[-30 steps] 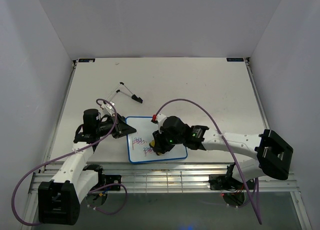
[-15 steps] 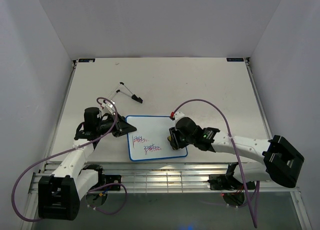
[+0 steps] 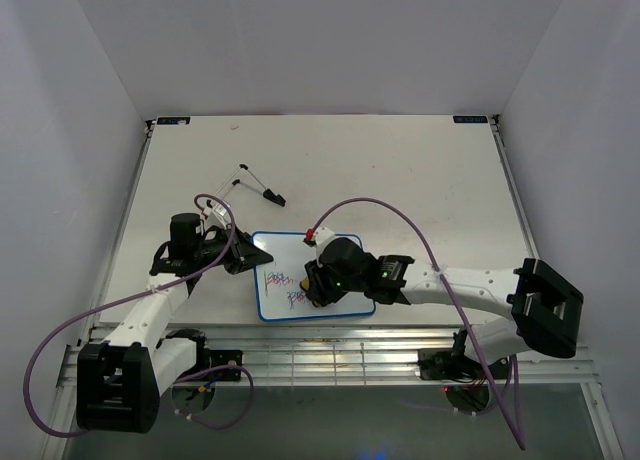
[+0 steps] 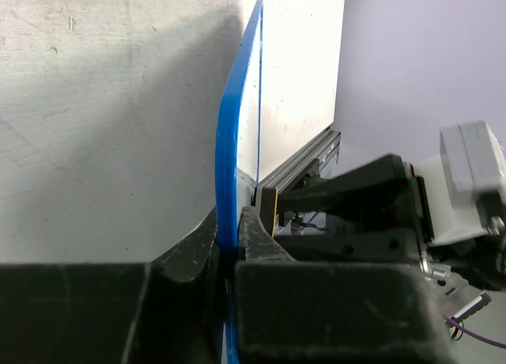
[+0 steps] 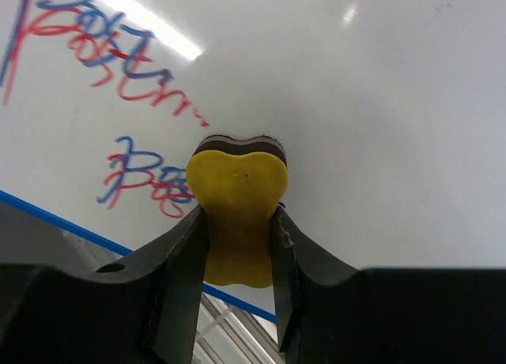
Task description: Erase the whiteboard
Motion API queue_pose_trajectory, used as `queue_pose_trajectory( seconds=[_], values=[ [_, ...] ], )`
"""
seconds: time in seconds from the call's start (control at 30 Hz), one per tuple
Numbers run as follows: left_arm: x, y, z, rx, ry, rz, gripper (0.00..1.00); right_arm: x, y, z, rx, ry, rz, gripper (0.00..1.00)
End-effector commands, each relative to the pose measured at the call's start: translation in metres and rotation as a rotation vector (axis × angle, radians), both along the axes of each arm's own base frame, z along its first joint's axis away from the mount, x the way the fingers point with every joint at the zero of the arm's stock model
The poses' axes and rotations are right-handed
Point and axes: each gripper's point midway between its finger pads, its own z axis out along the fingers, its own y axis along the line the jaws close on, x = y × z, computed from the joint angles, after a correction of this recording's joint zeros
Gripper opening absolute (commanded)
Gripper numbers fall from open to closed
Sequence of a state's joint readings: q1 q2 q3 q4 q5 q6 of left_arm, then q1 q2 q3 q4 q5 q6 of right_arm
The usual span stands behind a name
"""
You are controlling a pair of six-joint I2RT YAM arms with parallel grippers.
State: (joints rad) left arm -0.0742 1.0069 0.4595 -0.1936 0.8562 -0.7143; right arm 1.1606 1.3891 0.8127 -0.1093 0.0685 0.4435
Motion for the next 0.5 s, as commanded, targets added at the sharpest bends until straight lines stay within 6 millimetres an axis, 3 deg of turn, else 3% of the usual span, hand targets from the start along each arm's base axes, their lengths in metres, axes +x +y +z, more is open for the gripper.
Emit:
queue_pose_trajectory(
  seconds=[0.0,0.1,0.2,0.47],
  values=[
    [0.013,0.005,0.002,0.075,-0.079,0.017,0.0,-0.022,0.028,0.009,0.031,0.03,0.061,0.08],
    [0.013,0.005,0.001,0.074,-0.075,0.016,0.0,-0.023,0.038,0.013,0.03,0.018,0.063,0.08],
    [0.013,0.005,0.002,0.073,-0.077,0.015,0.0,-0.017,0.031,0.007,-0.012,-0.002,0.019,0.08],
    [0.014,0.005,0.0,0.078,-0.071,0.017,0.0,0.001,-0.018,-0.028,-0.119,-0.021,-0.103,0.08]
  ],
)
